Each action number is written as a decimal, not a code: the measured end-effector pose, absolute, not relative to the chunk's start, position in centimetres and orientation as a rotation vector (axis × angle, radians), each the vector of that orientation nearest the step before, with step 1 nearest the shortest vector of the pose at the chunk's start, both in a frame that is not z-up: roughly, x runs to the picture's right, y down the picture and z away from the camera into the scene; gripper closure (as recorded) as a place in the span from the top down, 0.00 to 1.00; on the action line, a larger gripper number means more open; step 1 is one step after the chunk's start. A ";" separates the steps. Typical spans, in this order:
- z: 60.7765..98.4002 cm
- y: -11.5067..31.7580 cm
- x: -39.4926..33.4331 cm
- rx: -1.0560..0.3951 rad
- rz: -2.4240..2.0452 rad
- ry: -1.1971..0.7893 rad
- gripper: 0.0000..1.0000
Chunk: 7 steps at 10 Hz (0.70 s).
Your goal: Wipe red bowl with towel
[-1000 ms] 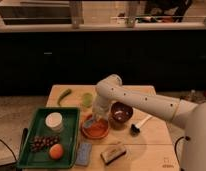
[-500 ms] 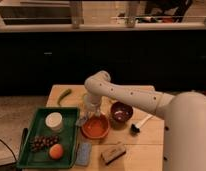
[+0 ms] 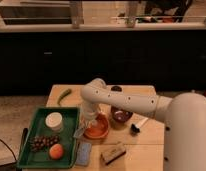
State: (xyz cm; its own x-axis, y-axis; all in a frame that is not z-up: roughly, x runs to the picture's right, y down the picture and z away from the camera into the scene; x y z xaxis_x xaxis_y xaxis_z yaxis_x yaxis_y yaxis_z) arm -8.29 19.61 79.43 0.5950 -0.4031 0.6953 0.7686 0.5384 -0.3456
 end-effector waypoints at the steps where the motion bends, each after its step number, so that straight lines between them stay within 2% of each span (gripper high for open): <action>1: 79.1 20.1 -7.4 -0.696 -0.742 -0.596 0.00; 7: 79.7 19.4 0.3 -0.711 -0.618 -0.525 0.00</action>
